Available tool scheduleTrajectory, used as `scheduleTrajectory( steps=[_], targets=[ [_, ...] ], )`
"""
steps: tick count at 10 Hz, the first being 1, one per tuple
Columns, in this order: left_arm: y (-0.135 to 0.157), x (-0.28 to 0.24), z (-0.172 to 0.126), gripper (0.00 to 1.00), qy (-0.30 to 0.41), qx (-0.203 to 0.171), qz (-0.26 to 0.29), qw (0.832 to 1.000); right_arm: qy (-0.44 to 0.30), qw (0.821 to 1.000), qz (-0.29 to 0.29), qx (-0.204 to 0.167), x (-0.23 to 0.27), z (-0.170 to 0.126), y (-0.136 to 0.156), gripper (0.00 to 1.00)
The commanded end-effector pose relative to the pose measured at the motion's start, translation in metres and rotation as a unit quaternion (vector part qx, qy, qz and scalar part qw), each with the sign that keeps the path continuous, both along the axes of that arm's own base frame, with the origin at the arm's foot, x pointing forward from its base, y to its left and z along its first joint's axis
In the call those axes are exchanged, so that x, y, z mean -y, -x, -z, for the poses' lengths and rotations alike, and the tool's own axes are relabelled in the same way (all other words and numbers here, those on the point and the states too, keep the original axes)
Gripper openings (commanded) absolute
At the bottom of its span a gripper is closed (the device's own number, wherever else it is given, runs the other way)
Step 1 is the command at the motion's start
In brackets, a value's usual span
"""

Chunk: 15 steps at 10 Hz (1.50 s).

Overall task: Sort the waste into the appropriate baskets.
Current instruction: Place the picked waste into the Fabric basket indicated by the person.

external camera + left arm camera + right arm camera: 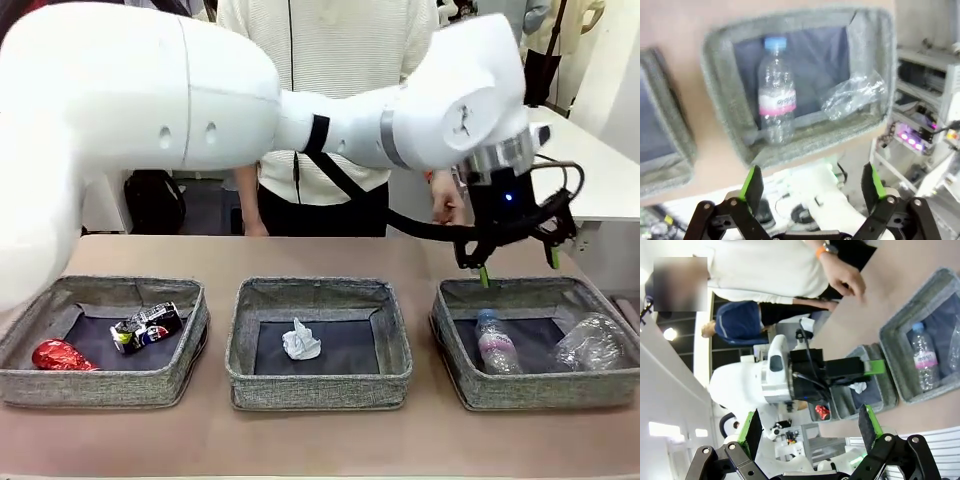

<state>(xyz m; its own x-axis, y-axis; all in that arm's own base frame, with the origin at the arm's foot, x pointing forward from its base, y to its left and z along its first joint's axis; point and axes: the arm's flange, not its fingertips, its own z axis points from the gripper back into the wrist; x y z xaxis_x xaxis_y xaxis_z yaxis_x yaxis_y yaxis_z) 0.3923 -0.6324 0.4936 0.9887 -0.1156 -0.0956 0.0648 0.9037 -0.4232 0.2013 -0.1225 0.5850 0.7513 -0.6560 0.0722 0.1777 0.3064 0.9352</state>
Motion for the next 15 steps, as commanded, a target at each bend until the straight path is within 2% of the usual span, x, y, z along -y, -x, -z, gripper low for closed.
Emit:
scheduleTrajectory(
  steps=[1,2,3,4,5,6,7,8,9,10,11,13,14,15],
  targets=[
    [-0.023,-0.065,-0.049,1.0,-0.001,-0.038,-0.027,0.999,-0.008,1.0,-0.013,-0.001,0.0,-0.002,0.0,1.0],
    [-0.034,-0.119,-0.078,1.0,0.026,-0.061,-0.043,0.997,-0.014,1.0,-0.018,-0.001,-0.008,-0.004,-0.006,1.0],
    [-0.041,-0.183,-0.107,1.0,0.059,-0.067,-0.067,0.994,-0.017,0.999,-0.043,-0.004,-0.024,-0.005,-0.021,1.0],
    [-0.042,-0.235,-0.125,1.0,0.071,-0.053,-0.111,0.99,-0.02,0.997,-0.069,-0.008,-0.045,-0.007,-0.036,1.0],
    [-0.043,-0.284,-0.135,1.0,0.088,-0.05,-0.139,0.985,-0.029,0.995,-0.095,-0.012,-0.068,-0.01,-0.052,1.0],
    [-0.042,-0.33,-0.139,1.0,0.117,-0.068,-0.142,0.981,-0.034,0.993,-0.114,-0.017,-0.092,-0.011,-0.067,1.0],
    [-0.04,-0.382,-0.137,1.0,0.144,-0.068,-0.172,0.972,-0.044,0.99,-0.135,-0.022,-0.121,-0.012,-0.084,1.0],
    [-0.033,-0.426,-0.133,1.0,0.181,-0.06,-0.167,0.967,-0.063,0.986,-0.15,-0.03,-0.147,-0.013,-0.1,1.0],
    [-0.021,-0.47,-0.13,1.0,0.229,-0.03,-0.152,0.961,-0.087,0.982,-0.158,-0.048,-0.175,-0.013,-0.117,1.0],
    [0.0,-0.511,-0.127,1.0,0.265,0.019,-0.135,0.955,-0.119,0.978,-0.143,-0.089,-0.2,-0.01,-0.136,1.0],
    [0.025,-0.554,-0.119,1.0,0.318,0.062,-0.112,0.94,-0.172,0.965,-0.126,-0.151,-0.223,-0.003,-0.154,1.0],
    [0.058,-0.616,-0.103,1.0,0.466,0.077,-0.061,0.879,-0.203,0.945,-0.164,-0.196,-0.239,0.016,-0.172,1.0],
    [0.064,-0.638,-0.088,1.0,0.509,0.073,-0.035,0.857,-0.161,0.964,-0.146,-0.155,-0.225,0.029,-0.175,1.0],
    [0.056,-0.655,-0.063,1.0,0.54,0.01,0.039,0.841,-0.182,0.962,-0.168,-0.117,-0.19,0.024,-0.166,1.0]
  ],
)
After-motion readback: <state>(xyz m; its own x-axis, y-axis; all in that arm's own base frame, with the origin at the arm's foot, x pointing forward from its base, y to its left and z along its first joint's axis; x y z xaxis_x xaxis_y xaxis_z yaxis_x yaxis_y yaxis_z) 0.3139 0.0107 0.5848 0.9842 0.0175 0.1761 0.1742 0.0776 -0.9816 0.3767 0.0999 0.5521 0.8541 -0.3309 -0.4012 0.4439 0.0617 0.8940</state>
